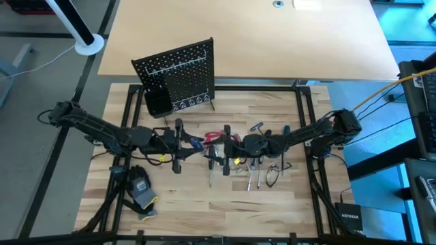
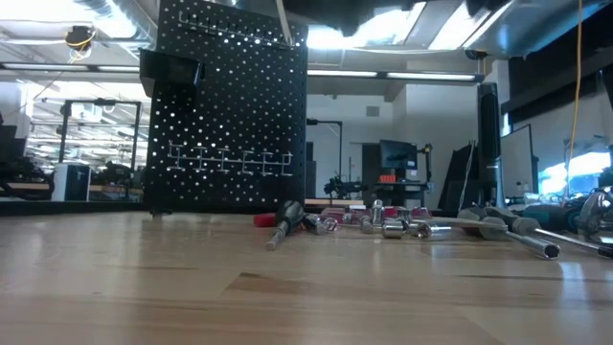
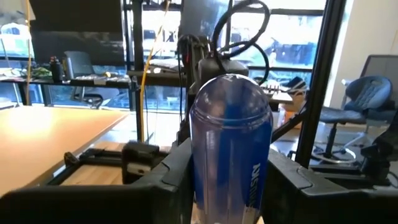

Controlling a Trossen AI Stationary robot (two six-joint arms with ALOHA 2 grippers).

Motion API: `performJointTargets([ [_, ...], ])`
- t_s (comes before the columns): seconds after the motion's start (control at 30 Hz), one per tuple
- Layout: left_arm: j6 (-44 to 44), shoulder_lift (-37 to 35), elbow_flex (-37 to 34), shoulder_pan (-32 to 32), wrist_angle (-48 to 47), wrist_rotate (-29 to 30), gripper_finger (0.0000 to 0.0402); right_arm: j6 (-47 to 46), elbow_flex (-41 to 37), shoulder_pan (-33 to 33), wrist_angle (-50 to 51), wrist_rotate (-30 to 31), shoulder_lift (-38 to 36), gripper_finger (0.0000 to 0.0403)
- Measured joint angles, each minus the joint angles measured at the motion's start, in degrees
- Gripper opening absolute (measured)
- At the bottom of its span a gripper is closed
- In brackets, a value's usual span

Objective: Hang tools onto peg board
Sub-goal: Hang the blue screwdriver onto the peg board

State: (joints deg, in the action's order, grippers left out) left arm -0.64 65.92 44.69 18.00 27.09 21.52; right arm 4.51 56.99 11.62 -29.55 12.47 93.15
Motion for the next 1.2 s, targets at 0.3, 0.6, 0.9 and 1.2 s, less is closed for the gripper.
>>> performJointTargets([
  [0.3,0.0,-0.3,0.0,-0.5,-0.3,-0.1,0.0114,-6.1,0.0,0.0,2.8,-2.6,-0.3,0.0227],
  [0.6,0.3,-0.3,0.0,-1.6,-0.8,-0.1,0.0114,-6.2,0.0,0.0,-0.4,-2.6,2.1,0.016],
  [0.9,-0.2,-0.3,0.0,-2.5,-1.2,-0.2,0.0114,-5.8,0.0,0.0,-0.6,-2.4,2.4,0.0078],
  [1.2,0.0,-0.3,0.0,-2.6,-1.3,0.1,0.0125,-5.5,0.0,-0.4,-0.3,0.9,2.4,0.0019],
])
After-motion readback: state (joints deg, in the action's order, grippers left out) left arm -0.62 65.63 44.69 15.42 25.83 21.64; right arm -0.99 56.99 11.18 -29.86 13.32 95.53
